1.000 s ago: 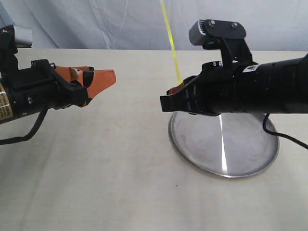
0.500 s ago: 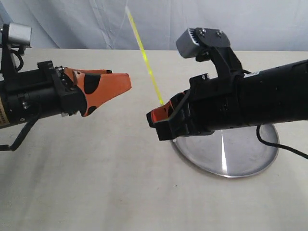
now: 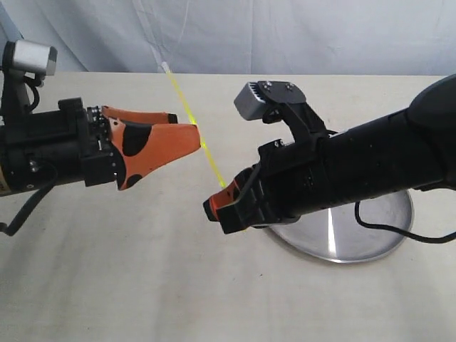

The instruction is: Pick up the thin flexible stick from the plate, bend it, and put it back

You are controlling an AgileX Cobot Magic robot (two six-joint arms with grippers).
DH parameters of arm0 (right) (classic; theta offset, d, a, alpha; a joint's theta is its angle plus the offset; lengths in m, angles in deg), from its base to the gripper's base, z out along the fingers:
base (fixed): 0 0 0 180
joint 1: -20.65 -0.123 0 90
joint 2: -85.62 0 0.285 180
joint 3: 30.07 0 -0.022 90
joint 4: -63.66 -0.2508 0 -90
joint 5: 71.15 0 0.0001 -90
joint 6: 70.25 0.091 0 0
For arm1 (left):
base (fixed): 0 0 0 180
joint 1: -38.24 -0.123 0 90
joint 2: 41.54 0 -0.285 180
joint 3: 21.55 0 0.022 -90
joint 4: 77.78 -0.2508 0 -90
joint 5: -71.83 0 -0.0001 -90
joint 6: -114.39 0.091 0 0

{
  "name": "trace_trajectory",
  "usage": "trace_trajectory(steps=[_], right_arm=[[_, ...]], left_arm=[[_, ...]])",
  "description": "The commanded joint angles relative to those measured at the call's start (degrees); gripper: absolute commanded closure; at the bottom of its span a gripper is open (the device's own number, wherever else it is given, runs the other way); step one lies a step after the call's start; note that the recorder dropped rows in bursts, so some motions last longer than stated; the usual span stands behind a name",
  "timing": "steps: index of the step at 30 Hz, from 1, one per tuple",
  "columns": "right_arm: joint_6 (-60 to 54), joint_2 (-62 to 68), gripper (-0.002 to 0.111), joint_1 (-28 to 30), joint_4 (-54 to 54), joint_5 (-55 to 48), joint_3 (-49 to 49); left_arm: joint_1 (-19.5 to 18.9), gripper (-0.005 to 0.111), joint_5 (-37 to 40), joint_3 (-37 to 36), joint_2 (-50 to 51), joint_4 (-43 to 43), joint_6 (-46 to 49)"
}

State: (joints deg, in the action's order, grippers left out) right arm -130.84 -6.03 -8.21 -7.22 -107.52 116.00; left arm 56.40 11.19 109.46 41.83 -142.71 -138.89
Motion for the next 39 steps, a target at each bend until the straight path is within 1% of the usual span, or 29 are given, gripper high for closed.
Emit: trace_trajectory(steps=[1,4,9,14,17,19,20,22,26,30,34,37,39], right_arm=[[-0.5,-0.1,0.109,0.1,-0.5,-1.6,-0.1],[-1.1,-0.1,0.109,0.1,-0.5,-5.7,-0.1],[-1.2,-0.1,0.109,0.1,-0.4,-6.3,-0.1],[-3.5,-0.1,0.109,0.1,-0.7,-12.0,-0.1],[-5.3,-0.1,0.109,0.1,-2.1,-13.6,-0.1],[-5.4,-0.1,0.109,0.1,-2.7,-13.3,-0.1],[-5.4,-0.1,0.109,0.1,-2.7,-13.0,-0.1],[-5.3,-0.1,0.109,0.1,-2.7,-12.9,-0.1],[-4.3,-0.1,0.109,0.1,-4.2,-15.2,-0.1],[-4.3,-0.1,0.109,0.1,-5.2,-16.8,-0.1],[-4.3,-0.1,0.109,0.1,-5.1,-14.3,-0.1],[-4.3,-0.1,0.109,0.1,-3.7,-10.3,-0.1],[-2.4,-0.1,0.109,0.1,-1.8,-4.7,-0.1]], left_arm=[[0.1,0.033,3.8,-0.1,0.1,0.0,0.0],[0.1,0.033,4.9,-0.1,0.1,0.0,0.0],[0.1,0.033,4.9,-0.1,0.1,0.0,0.0],[0.1,0.033,4.9,-0.1,0.1,0.0,0.0],[0.1,0.036,4.9,-0.1,0.1,0.0,0.0],[0.1,0.045,4.9,-0.1,0.1,0.0,0.0],[0.1,0.052,4.9,-0.1,0.1,0.0,0.0],[0.1,0.067,4.9,-0.1,0.1,-0.7,0.9],[0.1,0.105,5.5,-0.1,0.1,-2.6,6.4],[0.1,0.106,7.0,-0.1,0.1,-2.5,7.3],[0.1,0.106,6.5,-0.1,0.1,-2.4,7.3],[0.1,0.106,5.6,-0.1,0.1,-1.5,7.3],[0.1,0.106,5.7,-0.1,0.1,-0.8,8.0]])
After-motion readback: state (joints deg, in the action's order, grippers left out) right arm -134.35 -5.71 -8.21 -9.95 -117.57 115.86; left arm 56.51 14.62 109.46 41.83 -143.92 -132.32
